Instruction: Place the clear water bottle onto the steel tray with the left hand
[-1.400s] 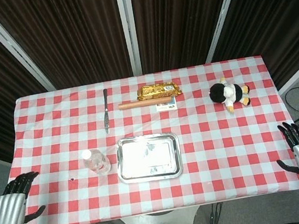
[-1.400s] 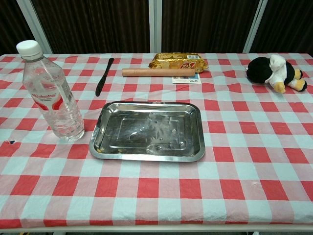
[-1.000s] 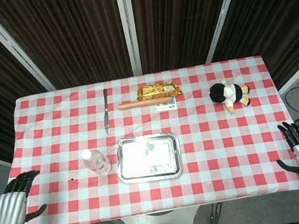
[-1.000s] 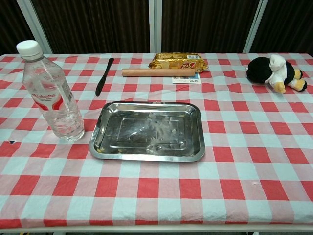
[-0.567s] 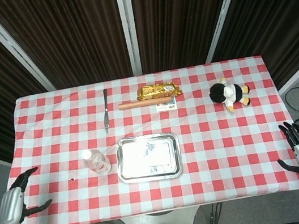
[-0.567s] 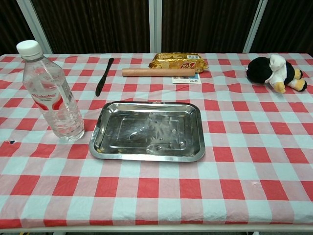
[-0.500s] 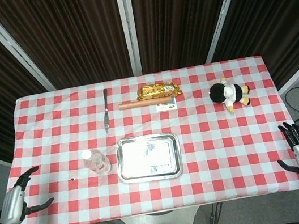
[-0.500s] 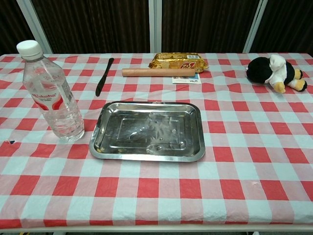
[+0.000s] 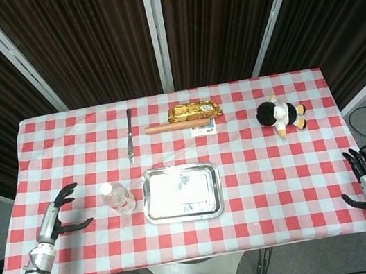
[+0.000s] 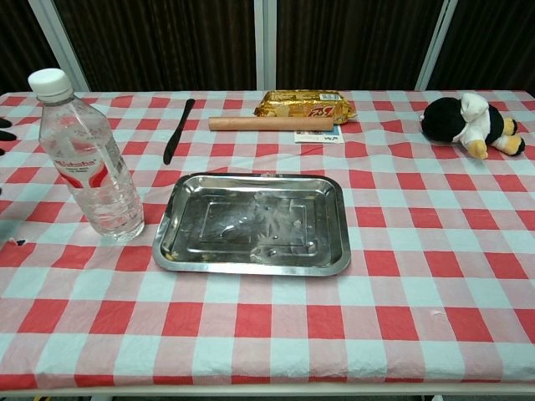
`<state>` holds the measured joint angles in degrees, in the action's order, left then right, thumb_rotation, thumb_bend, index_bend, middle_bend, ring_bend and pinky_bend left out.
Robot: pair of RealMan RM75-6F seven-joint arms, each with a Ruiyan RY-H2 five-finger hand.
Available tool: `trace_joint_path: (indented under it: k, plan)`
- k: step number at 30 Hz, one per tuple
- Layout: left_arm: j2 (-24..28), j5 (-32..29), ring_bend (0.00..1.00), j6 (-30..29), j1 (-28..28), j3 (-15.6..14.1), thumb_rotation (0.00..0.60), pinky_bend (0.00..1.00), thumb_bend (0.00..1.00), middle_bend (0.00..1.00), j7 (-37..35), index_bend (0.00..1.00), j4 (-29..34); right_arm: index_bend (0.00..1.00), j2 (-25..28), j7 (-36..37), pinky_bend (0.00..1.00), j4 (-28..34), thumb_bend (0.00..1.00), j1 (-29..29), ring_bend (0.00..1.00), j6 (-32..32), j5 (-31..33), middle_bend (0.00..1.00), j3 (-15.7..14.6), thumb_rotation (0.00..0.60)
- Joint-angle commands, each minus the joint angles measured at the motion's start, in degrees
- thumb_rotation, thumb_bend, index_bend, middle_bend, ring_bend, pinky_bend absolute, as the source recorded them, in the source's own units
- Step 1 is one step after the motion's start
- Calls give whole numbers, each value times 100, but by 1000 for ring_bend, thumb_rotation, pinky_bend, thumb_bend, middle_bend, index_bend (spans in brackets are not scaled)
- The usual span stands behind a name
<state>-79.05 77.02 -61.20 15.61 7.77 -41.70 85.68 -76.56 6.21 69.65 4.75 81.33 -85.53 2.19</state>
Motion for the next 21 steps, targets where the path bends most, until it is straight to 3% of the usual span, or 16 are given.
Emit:
trace_joint_path:
  k: [1,21]
  plan:
    - [-172,-34,158,118,161,103,600,215,0,216,-10,206,-109,65,-11,7,0,-23,110,11,0,-31,30,42,15,600]
    - [-497,389,157,299,583,-74,600,215,0,217,-223,205,-148,65,3,115,0,-65,110,26,0,-98,100,42,47,600]
